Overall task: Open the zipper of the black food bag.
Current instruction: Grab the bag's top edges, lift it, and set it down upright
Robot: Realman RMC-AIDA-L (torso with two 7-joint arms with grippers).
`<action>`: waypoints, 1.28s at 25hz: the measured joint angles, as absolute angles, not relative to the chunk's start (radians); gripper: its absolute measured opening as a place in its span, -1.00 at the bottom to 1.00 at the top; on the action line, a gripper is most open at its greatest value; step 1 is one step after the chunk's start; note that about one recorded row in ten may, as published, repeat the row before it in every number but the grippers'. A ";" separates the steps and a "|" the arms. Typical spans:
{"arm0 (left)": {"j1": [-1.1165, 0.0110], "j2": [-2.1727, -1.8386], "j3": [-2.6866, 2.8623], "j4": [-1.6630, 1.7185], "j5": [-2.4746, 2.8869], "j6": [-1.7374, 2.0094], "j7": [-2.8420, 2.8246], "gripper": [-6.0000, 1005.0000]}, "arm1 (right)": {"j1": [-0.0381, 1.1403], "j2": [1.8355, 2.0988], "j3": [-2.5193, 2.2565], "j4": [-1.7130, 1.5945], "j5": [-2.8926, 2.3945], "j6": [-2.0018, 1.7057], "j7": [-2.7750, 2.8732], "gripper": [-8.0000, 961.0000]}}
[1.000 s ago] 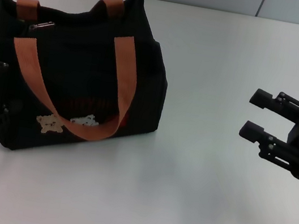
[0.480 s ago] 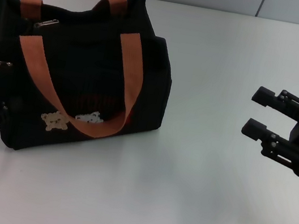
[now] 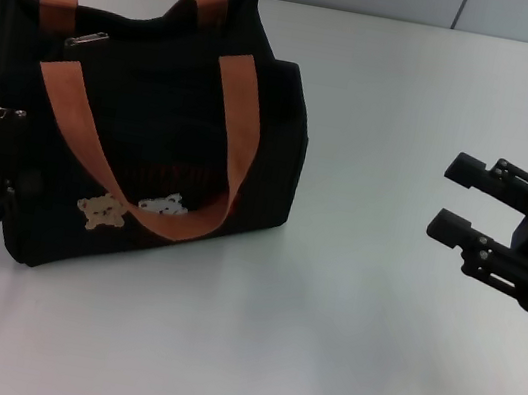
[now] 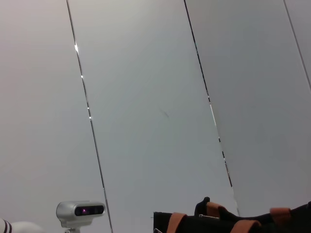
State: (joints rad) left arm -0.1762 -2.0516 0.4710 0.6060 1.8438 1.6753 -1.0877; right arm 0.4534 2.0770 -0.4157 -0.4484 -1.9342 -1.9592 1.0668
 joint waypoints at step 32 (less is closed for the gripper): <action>-0.183 -2.051 0.462 0.621 1.837 1.721 -1.077 -0.77 | 0.454 2.077 -0.416 -0.442 -1.934 -1.955 1.065 0.40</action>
State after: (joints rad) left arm -0.1833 -2.0514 0.4615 0.6206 1.8368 1.7213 -1.0768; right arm 0.4541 2.0770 -0.4158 -0.4418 -1.9343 -1.9548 1.0646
